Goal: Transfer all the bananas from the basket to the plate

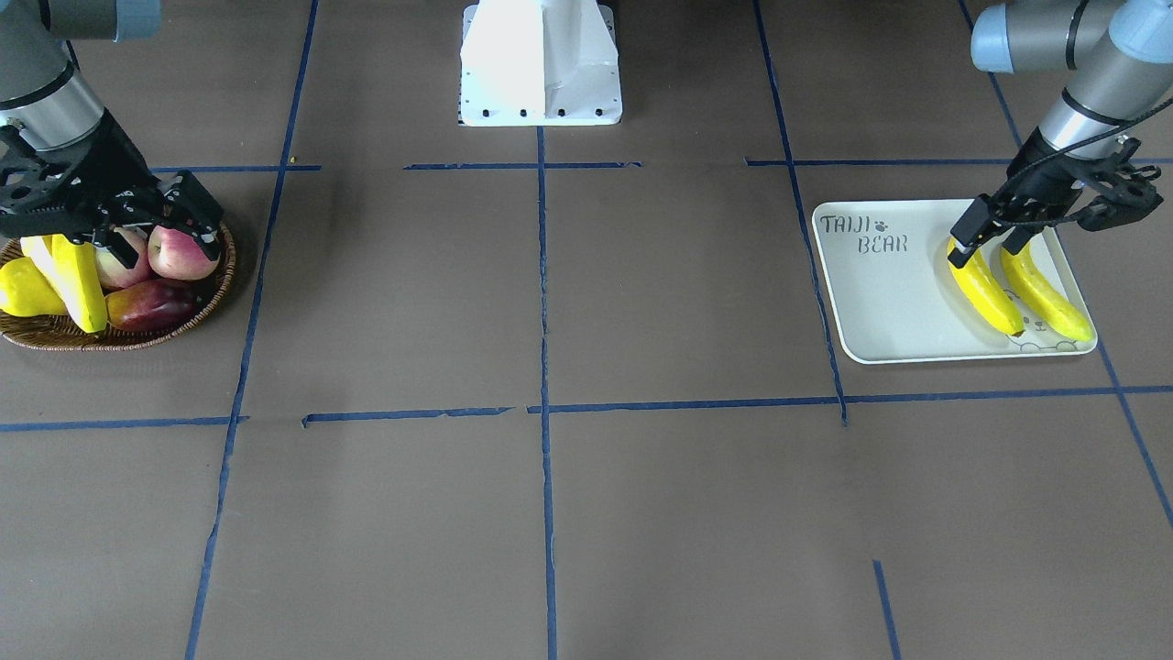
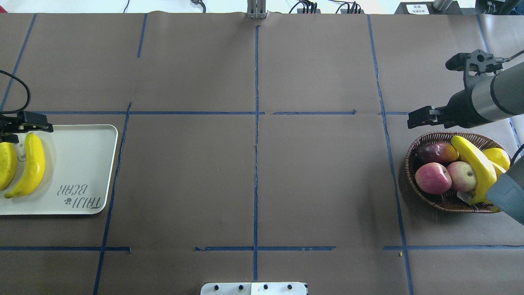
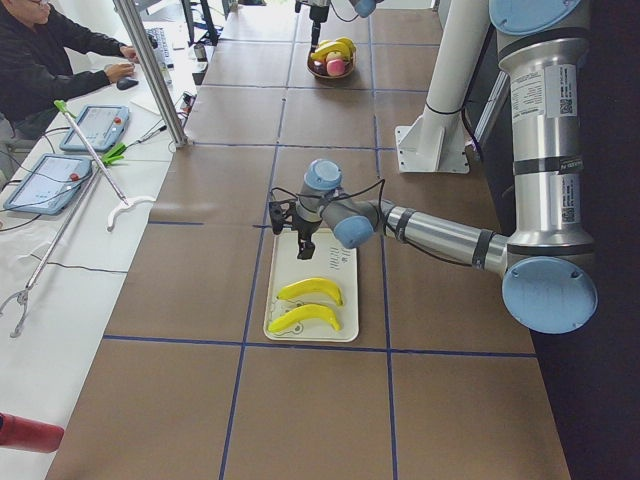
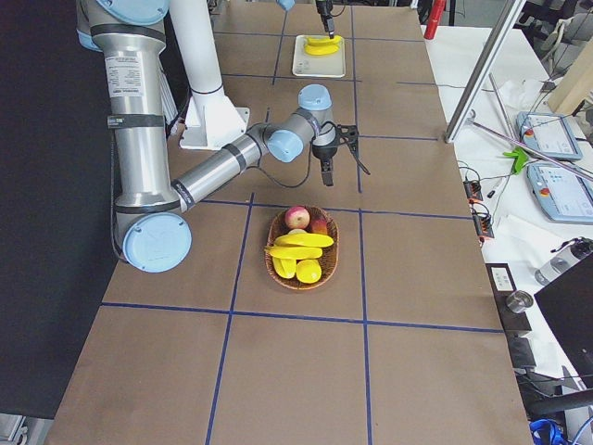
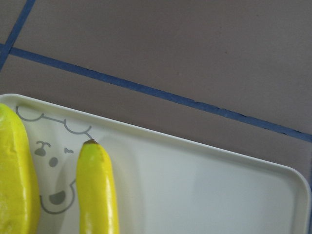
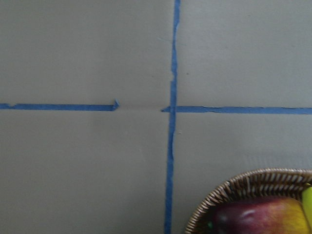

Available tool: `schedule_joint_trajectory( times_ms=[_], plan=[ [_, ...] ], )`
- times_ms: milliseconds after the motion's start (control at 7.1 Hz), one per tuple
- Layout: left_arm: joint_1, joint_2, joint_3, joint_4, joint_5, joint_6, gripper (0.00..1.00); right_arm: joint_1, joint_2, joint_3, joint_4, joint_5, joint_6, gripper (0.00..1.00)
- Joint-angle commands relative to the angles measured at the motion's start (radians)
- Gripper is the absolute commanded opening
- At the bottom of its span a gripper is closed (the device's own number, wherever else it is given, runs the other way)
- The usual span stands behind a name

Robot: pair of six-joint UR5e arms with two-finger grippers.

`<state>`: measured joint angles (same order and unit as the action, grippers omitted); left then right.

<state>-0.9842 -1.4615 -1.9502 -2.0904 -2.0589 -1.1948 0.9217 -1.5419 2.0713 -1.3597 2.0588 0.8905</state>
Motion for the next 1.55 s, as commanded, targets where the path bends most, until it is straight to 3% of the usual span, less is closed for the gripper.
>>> schedule_joint_trajectory(
  times_ms=[0, 282, 422, 704, 1126, 1408],
  plan=[
    [0.004, -0.051, -0.070, 0.084, -0.015, -0.049, 0.99, 0.145, -0.139, 0.019, 0.001, 0.176, -0.175, 1.00],
    [0.060, -0.080, -0.096, 0.084, -0.004, -0.152, 0.99, 0.326, -0.310, -0.008, -0.001, 0.398, -0.443, 1.00],
    [0.065, -0.091, -0.096, 0.085, -0.004, -0.163, 0.99, 0.351, -0.331, -0.051, 0.001, 0.449, -0.500, 1.00],
    [0.070, -0.094, -0.096, 0.087, -0.004, -0.164, 0.99, 0.353, -0.382, -0.082, 0.001, 0.455, -0.513, 1.00],
    [0.070, -0.094, -0.096, 0.087, -0.007, -0.164, 0.99, 0.344, -0.368, -0.265, 0.299, 0.458, -0.458, 1.00],
    [0.070, -0.096, -0.095, 0.087, -0.007, -0.164, 0.99, 0.278, -0.350, -0.275, 0.330, 0.458, -0.413, 1.00]
  ],
)
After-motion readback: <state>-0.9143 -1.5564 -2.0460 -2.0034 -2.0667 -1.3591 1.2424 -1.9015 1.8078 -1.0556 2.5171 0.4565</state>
